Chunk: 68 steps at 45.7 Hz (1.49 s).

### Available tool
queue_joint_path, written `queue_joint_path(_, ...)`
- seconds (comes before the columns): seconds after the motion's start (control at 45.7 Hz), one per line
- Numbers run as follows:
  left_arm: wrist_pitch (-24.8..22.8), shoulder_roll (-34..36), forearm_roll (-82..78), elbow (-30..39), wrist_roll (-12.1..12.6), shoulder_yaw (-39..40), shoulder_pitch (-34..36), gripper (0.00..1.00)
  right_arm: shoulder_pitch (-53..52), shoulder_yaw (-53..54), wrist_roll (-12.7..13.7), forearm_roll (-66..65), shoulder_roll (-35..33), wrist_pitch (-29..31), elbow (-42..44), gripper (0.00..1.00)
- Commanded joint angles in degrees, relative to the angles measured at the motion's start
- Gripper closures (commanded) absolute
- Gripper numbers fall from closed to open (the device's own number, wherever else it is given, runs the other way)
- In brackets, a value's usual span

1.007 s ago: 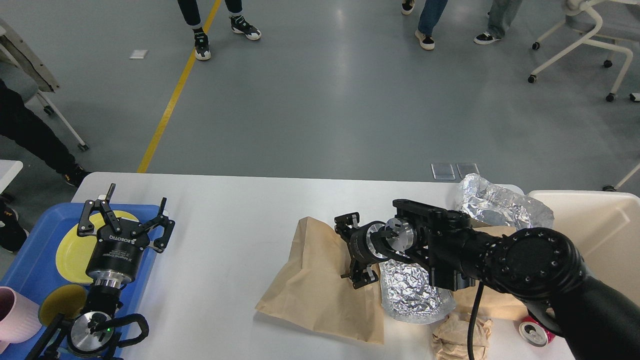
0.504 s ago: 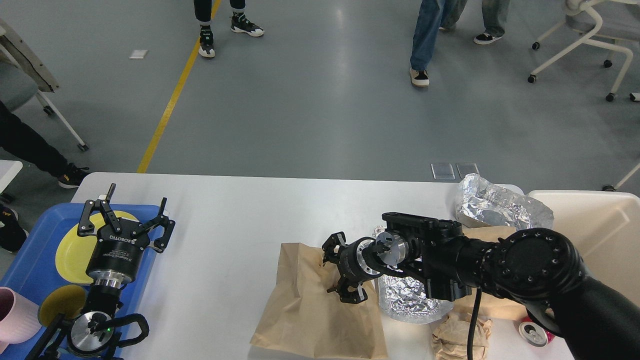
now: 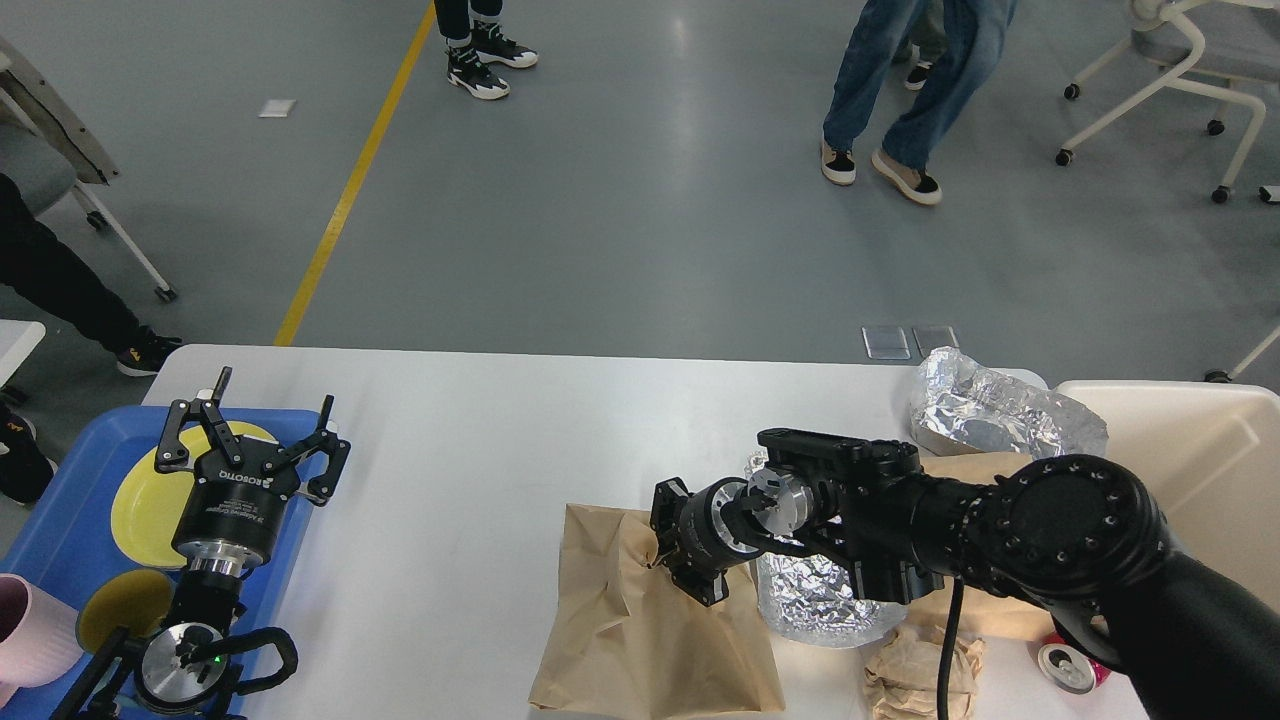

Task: Tidy desktop
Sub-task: 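Lower the right gripper and grasp the brown paper bag, then lift the brown paper bag and carry it into the white bin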

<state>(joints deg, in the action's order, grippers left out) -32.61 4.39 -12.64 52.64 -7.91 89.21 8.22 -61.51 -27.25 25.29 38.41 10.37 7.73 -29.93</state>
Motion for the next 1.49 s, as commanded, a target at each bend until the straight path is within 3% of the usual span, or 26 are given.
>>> queue_joint_path(0.0, 0.0, 0.0, -0.02, 0.0, 0.0, 0.0, 0.05, 0.04, -0.36, 0.0, 0.02, 0.0, 0.09, -0.17, -1.27, 1.0)
queue_joint_path(0.263, 0.0, 0.0, -0.02, 0.0, 0.0, 0.0, 0.05, 0.04, -7.82, -0.44, 0.9, 0.26, 1.32, -0.26, -6.8, 1.0)
queue_joint_path(0.613, 0.0, 0.0, -0.02, 0.0, 0.09, 0.0, 0.05, 0.04, -36.47, -11.77, 1.78, 0.88, -7.56, 1.58, -35.45, 1.0)
queue_joint_path(0.701, 0.0, 0.0, -0.02, 0.0, 0.09, 0.0, -0.04, 0.04, -43.67, -14.84, 1.34, 0.79, -8.96, 7.36, -38.18, 1.0)
queue_joint_path(0.745, 0.0, 0.0, -0.02, 0.0, 0.09, 0.0, 0.05, 0.04, -47.97, -16.95, 1.34, 0.79, -10.27, 14.19, -39.05, 1.0)
queue_joint_path(0.854, 0.0, 0.0, 0.07, 0.0, 0.09, 0.0, -0.04, 0.04, -55.02, -18.45, 1.34, -0.35, -12.74, 24.24, -43.8, 1.0)
queue_joint_path(1.051, 0.0, 0.0, 0.07, 0.0, 0.0, 0.0, -0.04, 0.04, -67.93, -27.58, 0.72, -12.29, -17.4, 32.25, -51.71, 1.0)
queue_joint_path(1.161, 0.0, 0.0, 0.07, 0.0, 0.0, 0.0, 0.05, 0.04, -77.16, -34.26, -2.35, -16.78, -19.33, 38.75, -54.26, 1.0)
queue_joint_path(1.248, 0.0, 0.0, 0.07, 0.0, 0.0, 0.0, -0.04, 0.04, -83.49, -38.92, -7.18, -19.94, -21.79, 41.57, -56.11, 1.0)
queue_joint_path(1.38, 0.0, 0.0, 0.07, 0.0, 0.0, 0.0, -0.04, 0.04, -87.72, -47.1, -16.67, -23.11, -20.83, 43.5, -57.08, 1.0)
queue_joint_path(1.467, 0.0, 0.0, 0.07, 0.0, 0.0, 0.0, -0.04, 0.04, -87.73, -51.14, -18.87, -23.2, -19.51, 42.89, -56.99, 1.0)
